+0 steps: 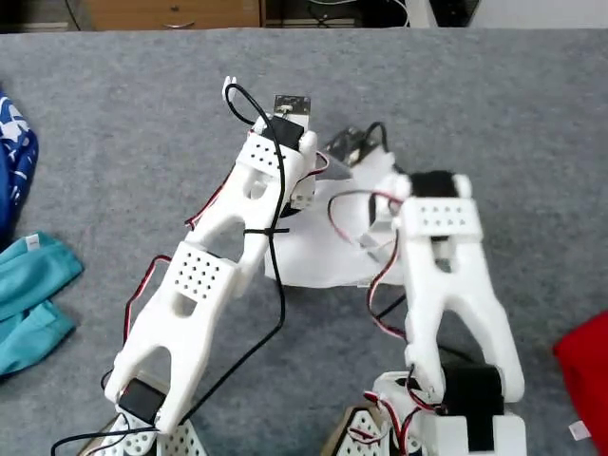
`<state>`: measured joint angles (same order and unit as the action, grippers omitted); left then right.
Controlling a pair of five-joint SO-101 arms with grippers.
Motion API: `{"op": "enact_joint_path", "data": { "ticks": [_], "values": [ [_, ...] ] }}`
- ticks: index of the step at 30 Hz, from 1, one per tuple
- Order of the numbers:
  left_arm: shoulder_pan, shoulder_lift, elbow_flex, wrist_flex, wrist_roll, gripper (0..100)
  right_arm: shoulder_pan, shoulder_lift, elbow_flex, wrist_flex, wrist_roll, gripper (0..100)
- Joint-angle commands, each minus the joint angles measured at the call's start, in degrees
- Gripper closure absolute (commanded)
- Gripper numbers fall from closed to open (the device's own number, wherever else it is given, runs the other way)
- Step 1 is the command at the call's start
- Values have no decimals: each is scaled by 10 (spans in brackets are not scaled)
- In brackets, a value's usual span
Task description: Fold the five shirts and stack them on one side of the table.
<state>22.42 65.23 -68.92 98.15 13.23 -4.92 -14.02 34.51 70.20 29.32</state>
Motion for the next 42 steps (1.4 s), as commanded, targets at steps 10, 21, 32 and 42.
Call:
{"op": "enact_joint_path", "data": {
  "ticks": [10, 21, 32, 42],
  "values": [
    [-4, 0, -2, 0, 2, 981, 80, -33, 91, -56, 25, 980],
    [-8, -4, -4, 3, -2, 980, 131, -36, 70, -41, 44, 979],
    [-8, -80, -65, 25, -107, 979, 128, -180, -52, 164, -74, 907],
    [-17, -218, 44, 25, -177, 979, 65, -172, 21, 105, -317, 904]
  ]
}}
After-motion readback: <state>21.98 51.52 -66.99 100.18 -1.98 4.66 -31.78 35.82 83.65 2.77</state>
